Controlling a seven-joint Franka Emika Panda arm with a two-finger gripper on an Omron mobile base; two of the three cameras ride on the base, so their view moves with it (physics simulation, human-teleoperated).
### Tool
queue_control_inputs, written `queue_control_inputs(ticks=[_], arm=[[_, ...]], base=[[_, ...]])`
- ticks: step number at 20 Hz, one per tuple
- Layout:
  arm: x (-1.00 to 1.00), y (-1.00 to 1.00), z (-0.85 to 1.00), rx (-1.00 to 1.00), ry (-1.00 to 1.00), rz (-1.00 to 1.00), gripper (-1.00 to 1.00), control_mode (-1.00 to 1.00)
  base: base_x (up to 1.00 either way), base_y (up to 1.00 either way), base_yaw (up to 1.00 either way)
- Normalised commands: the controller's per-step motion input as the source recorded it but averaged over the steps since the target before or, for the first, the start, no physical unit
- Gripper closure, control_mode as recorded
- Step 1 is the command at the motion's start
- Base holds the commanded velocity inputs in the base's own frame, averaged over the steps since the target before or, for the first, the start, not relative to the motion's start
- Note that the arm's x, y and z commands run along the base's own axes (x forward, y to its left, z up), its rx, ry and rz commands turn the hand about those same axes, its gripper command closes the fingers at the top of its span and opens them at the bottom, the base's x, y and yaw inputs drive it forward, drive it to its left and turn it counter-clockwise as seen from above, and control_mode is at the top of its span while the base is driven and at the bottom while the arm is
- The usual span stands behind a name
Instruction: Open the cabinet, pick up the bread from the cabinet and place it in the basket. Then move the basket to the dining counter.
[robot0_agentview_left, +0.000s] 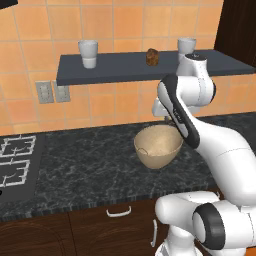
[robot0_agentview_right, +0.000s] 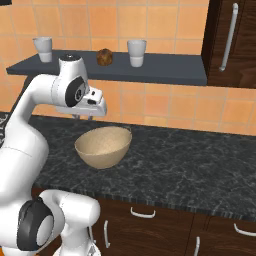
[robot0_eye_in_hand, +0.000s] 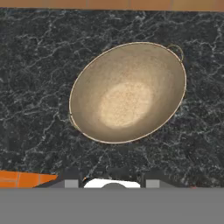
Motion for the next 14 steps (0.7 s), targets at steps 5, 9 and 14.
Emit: queue_control_inputs(ticks=[5, 9, 14], arm=[[-0.58, 0.16, 0.00, 0.00, -0.02, 0.11, -1.00, -1.00], [-0.29, 0.06, 0.52, 0.00, -0.25, 0.00, -1.00, -1.00], [0.01, 0.00, 0.60, 0.02, -0.29, -0.11, -1.00, -1.00]], base=[[0.00, 0.00, 0.00], [0.00, 0.00, 0.00], [0.00, 0.00, 0.00]])
